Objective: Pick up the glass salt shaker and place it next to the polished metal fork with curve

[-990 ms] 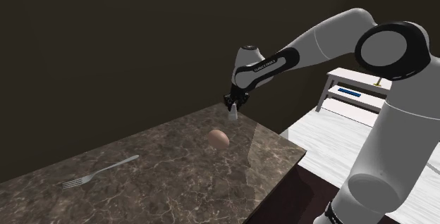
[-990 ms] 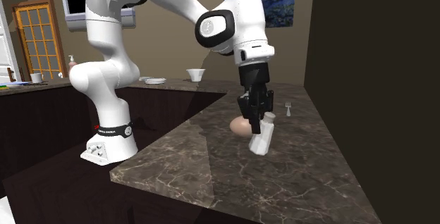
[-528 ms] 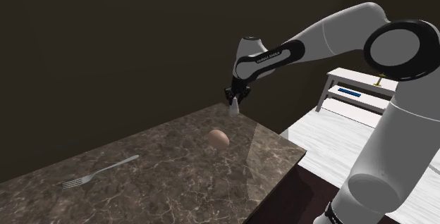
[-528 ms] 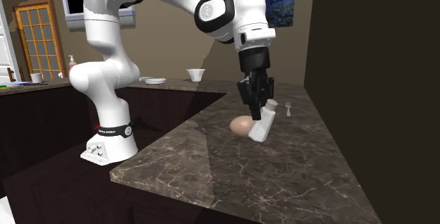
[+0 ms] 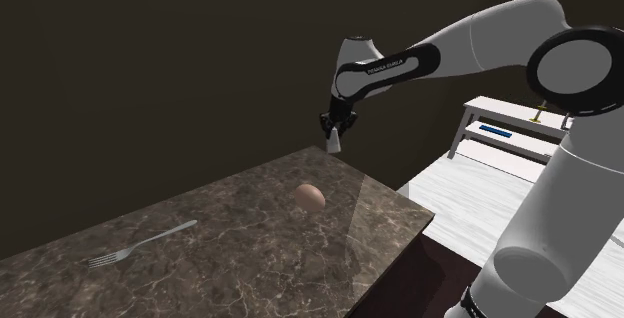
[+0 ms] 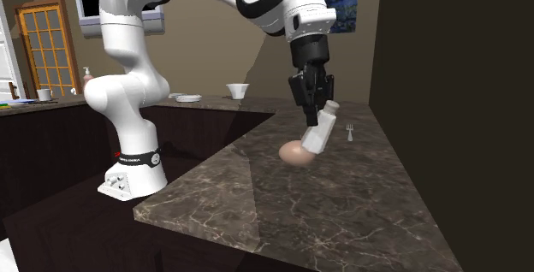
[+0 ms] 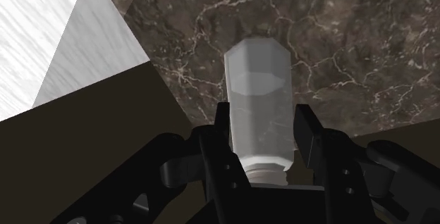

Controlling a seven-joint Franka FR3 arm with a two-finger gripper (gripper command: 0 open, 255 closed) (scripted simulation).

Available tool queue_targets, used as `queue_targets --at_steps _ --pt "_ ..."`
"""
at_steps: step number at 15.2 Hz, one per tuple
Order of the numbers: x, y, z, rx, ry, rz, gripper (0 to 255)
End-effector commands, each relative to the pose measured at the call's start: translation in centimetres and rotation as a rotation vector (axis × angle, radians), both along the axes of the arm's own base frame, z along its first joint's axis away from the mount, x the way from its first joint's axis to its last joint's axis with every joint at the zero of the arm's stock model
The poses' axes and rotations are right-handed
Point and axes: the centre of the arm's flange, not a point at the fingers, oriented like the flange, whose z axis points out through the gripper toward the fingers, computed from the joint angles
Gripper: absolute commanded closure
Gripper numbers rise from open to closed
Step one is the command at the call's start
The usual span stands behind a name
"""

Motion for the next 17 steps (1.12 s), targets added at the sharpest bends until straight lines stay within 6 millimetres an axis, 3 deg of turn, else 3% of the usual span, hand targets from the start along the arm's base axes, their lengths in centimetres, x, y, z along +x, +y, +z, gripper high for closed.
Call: queue_targets --at_steps 1,10,17 --pt "0.0 -0.1 1.1 0.0 0.0 0.0 255" --pt "0.0 -0.1 5.4 0.0 0.0 0.0 255" --pt "-0.9 9.1 5.5 0.0 0.0 0.0 255"
